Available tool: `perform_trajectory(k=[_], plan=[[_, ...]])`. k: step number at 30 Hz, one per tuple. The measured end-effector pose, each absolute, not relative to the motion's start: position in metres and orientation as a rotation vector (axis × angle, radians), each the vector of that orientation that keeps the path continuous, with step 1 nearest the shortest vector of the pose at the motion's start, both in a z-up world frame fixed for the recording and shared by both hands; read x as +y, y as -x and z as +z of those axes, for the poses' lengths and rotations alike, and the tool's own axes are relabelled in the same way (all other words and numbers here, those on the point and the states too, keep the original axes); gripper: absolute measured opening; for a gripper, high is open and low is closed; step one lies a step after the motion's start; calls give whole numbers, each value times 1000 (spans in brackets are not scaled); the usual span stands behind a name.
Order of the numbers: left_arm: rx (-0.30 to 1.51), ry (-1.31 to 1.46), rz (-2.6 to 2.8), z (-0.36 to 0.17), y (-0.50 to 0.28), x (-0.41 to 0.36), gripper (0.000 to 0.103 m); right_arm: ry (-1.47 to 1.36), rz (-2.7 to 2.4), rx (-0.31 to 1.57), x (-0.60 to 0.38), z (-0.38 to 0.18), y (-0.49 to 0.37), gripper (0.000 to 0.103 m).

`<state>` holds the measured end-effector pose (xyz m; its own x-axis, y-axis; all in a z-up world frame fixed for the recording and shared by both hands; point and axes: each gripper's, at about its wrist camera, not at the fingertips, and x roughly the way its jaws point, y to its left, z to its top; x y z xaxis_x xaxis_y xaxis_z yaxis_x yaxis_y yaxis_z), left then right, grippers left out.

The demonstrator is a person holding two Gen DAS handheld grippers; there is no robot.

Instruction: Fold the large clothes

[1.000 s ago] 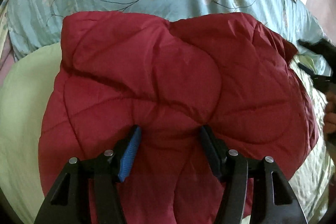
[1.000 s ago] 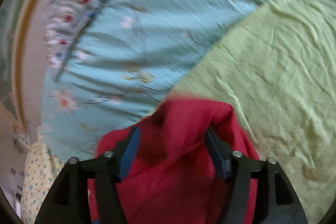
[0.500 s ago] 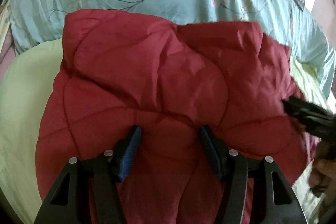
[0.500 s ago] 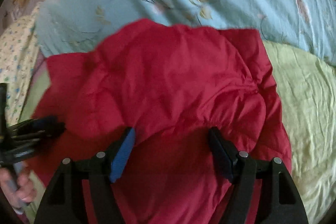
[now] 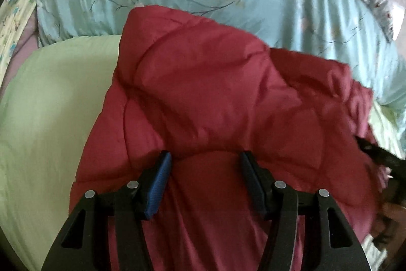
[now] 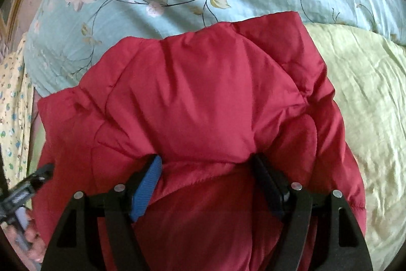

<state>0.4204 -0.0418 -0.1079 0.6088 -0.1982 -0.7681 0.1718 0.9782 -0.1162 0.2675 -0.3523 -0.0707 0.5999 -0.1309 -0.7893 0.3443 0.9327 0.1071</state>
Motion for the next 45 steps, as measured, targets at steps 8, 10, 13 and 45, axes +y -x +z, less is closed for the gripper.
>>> perform_trajectory(k=[8, 10, 13, 45], plan=[[931, 41, -216, -117, -442, -42, 58, -162, -339, 833, -353, -44, -259, 76], [937, 34, -215, -118, -445, -43, 58, -200, -341, 871, -367, -56, -265, 76], [944, 25, -211, -119, -452, -46, 58, -237, -343, 894, -377, -68, -268, 77], [882, 144, -332, -71, -383, 5, 80, -216, -285, 853, -365, -27, -199, 81]])
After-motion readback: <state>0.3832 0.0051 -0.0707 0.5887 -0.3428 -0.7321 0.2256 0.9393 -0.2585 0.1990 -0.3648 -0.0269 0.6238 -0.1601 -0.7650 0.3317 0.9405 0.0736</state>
